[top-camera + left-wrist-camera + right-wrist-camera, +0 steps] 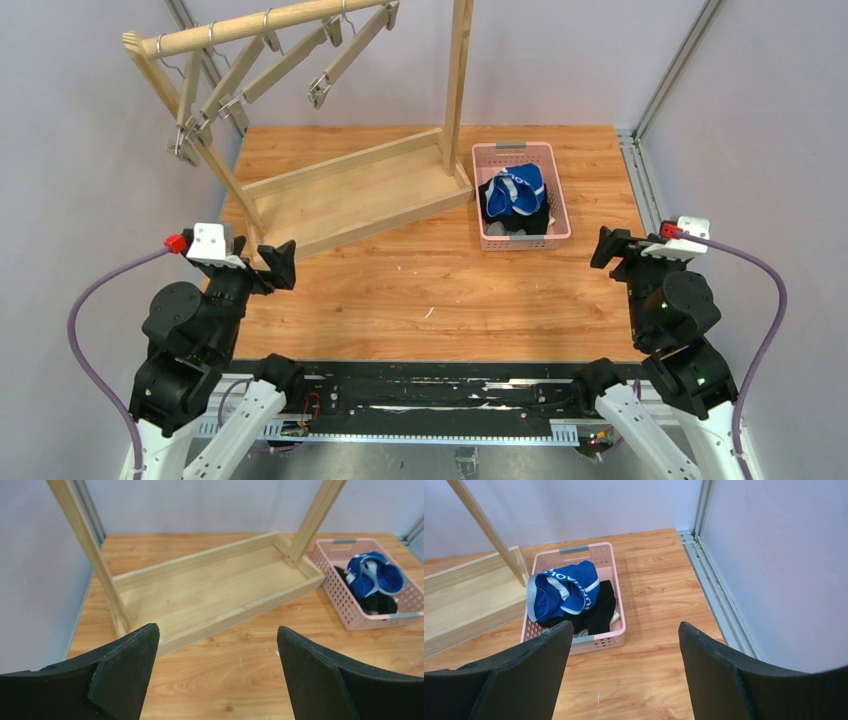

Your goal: Remove the underwear clipped to the hanger

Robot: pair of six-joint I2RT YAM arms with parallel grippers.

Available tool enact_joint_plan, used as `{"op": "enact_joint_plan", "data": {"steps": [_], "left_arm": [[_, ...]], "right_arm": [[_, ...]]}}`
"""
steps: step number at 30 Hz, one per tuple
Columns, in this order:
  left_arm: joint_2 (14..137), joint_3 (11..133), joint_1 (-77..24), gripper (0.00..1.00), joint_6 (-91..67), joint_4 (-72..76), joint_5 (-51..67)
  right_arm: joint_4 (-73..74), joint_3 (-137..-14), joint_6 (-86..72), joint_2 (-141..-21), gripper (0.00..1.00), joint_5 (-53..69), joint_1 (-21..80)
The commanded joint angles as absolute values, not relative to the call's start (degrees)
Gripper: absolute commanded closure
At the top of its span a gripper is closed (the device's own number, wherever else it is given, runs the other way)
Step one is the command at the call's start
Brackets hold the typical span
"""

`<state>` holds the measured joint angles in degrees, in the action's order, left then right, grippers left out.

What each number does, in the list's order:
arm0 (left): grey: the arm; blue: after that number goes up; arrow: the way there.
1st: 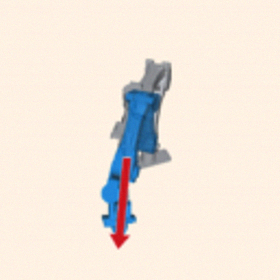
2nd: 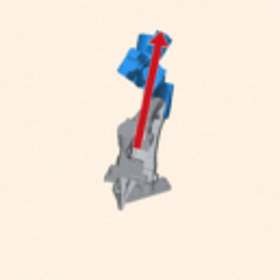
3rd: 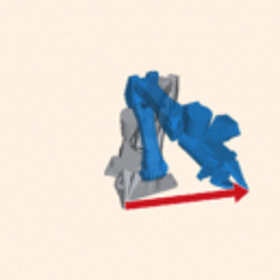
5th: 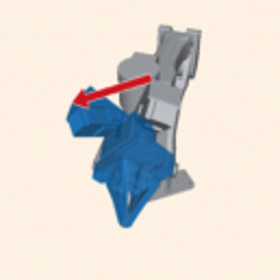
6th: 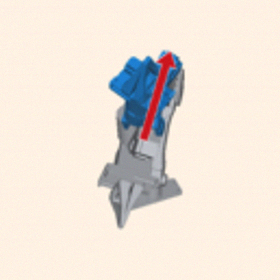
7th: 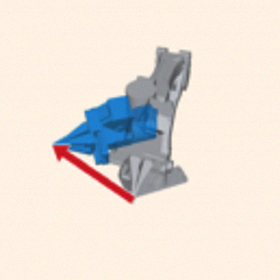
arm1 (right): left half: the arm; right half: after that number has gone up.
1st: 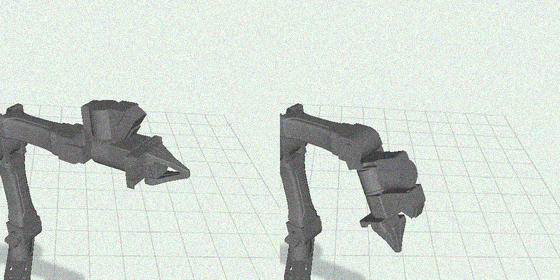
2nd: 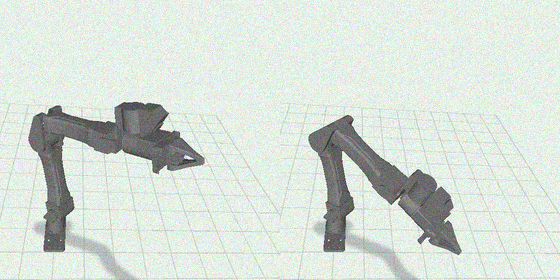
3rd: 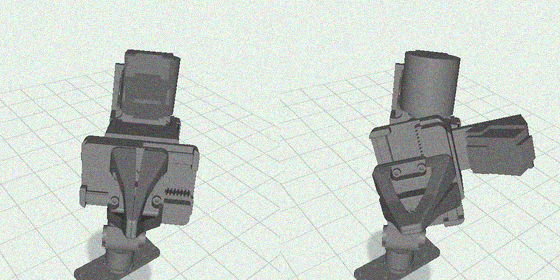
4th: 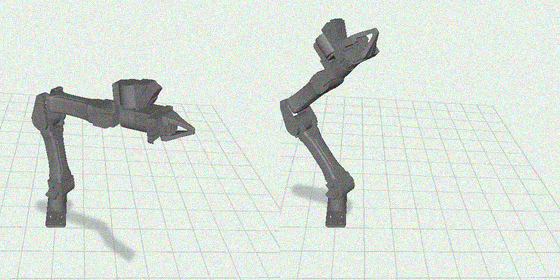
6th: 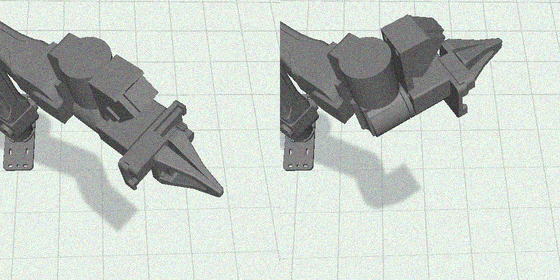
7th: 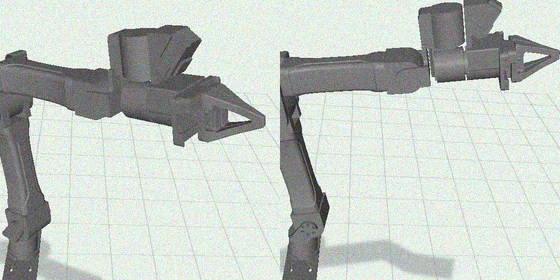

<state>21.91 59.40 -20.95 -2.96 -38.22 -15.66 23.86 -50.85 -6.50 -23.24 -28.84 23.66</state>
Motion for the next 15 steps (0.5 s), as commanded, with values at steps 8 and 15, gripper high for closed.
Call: {"op": "enact_joint_plan", "data": {"steps": [8,15], "left_arm": [[13.01,54.04,-20.83,0.02,-3.96,-43.75,-22.41],[12.61,53.63,-20.83,0.02,-4.31,-46.73,-22.91]], "right_arm": [[27.27,-47.36,-10.92,-21.36,0.21,-35.86,24.48],[28.45,-47.87,-11.07,-22.91,0.21,-35.98,24.50]]}}
